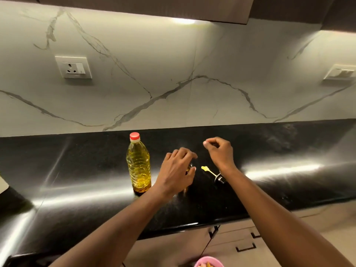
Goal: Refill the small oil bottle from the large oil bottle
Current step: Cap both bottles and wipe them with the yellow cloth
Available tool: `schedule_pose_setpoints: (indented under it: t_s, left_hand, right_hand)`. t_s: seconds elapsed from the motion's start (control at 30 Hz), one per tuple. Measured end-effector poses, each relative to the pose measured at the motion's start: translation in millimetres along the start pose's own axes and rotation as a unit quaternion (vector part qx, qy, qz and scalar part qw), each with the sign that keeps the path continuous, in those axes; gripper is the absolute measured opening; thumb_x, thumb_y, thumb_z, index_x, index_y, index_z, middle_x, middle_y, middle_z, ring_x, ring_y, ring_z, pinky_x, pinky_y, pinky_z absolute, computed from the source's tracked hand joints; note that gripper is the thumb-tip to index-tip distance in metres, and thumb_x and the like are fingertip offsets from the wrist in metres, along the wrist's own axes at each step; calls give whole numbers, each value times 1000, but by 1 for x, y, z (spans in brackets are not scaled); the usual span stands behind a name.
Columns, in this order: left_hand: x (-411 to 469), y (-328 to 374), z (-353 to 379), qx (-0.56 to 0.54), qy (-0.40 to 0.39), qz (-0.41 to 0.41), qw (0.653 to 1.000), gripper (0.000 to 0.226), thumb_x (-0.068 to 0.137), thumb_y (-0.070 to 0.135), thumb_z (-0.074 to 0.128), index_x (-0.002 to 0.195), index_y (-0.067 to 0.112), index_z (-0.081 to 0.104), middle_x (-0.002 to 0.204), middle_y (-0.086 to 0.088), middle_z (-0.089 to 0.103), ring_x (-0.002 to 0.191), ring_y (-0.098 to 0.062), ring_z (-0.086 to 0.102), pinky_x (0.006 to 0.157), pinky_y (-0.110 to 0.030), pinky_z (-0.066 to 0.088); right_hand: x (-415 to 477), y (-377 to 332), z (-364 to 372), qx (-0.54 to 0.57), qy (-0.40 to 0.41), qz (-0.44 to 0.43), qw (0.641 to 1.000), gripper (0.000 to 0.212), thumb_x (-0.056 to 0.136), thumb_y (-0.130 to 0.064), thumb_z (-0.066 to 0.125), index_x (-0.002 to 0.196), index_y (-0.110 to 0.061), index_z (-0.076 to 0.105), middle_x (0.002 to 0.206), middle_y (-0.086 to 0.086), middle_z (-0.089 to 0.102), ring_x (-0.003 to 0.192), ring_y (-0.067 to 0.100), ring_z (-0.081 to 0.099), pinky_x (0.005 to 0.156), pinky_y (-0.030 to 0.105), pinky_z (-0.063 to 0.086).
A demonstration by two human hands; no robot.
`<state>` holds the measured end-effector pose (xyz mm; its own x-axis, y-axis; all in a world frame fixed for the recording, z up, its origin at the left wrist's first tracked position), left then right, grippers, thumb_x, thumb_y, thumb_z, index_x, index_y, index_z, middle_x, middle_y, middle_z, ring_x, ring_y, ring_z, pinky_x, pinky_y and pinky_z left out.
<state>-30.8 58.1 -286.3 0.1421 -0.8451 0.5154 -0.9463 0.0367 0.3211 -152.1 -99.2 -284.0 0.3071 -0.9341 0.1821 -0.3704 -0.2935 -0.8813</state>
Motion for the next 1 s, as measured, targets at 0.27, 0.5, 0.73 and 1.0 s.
schedule_pose_setpoints:
  t_s: [0.27,0.5,0.73,1.0]
  left_hand:
    - [-26,18,71,26,-111,14,993,31,97,39,55,127,31,60,131,9,58,119,-13,55,103,-33,42]
    - [-38,26,95,22,-141,14,990,28,98,38,53,123,30,60,127,7,59,113,-14,54,101,-34,43]
    - [-42,17,98,27,-128,-8,991,25,97,38,54,120,32,61,123,10,61,111,-11,54,98,-32,43]
    - [-52,-16,80,-112,9,-163,980,29,89,27,78,113,25,62,115,10,58,99,-9,60,76,-24,54]
  right_hand:
    - [-22,143,-35,59,59,279,956,18,84,-19,87,100,-16,78,102,3,75,93,18,66,88,38,56]
    - [-45,191,-18,249,46,441,861,36,91,-14,82,118,0,63,115,21,65,98,36,72,87,47,60]
    - [-47,194,-13,361,75,440,819,18,89,7,74,106,9,69,105,26,74,92,34,77,77,43,64]
    - [-25,152,-34,388,60,349,851,5,90,4,70,89,-1,70,87,16,71,70,25,68,72,41,66]
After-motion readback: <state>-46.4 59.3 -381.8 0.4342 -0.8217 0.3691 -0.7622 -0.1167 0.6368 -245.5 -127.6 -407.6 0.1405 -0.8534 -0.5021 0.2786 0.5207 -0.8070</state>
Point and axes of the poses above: each hand's wrist, its own x-axis towards the middle knuckle, its own z-axis out of the palm, y = z × x, the point moved 5 cm from there along x, towards the middle knuckle
